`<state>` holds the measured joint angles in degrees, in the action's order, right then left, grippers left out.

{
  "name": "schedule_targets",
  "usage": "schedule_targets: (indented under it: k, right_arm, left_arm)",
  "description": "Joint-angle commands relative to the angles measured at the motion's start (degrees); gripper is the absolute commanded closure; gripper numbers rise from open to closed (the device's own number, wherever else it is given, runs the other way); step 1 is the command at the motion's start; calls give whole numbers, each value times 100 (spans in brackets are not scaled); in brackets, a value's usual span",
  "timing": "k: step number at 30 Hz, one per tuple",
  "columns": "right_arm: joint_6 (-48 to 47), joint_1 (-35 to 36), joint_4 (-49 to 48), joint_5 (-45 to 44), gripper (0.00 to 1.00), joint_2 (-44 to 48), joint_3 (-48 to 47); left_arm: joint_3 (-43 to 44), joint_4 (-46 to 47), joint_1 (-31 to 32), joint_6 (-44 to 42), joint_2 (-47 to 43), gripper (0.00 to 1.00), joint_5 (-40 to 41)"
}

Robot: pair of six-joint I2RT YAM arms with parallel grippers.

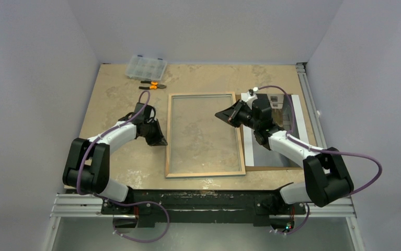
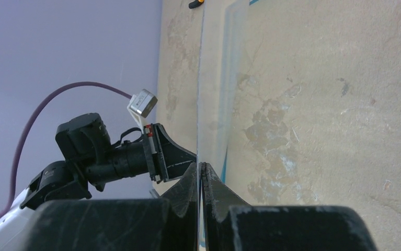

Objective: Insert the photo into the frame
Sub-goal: Place the photo frame item in the photo frame.

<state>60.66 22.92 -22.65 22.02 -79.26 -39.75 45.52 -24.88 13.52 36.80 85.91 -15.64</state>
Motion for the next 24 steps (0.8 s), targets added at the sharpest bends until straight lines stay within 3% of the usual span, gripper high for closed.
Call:
schedule_targets:
  k: [1, 14, 24]
  right_arm:
    - [43, 39, -370, 86, 100, -115, -24]
    - [-37, 46, -1454, 646, 100, -33, 194]
    - [-83, 46, -1279, 554, 100, -175, 306]
  left_arm:
    - [-148, -14, 50, -120, 331, 100, 232]
    - [-147, -3, 54, -124, 353, 100, 215]
    - [-140, -5, 54, -126, 391, 100, 188]
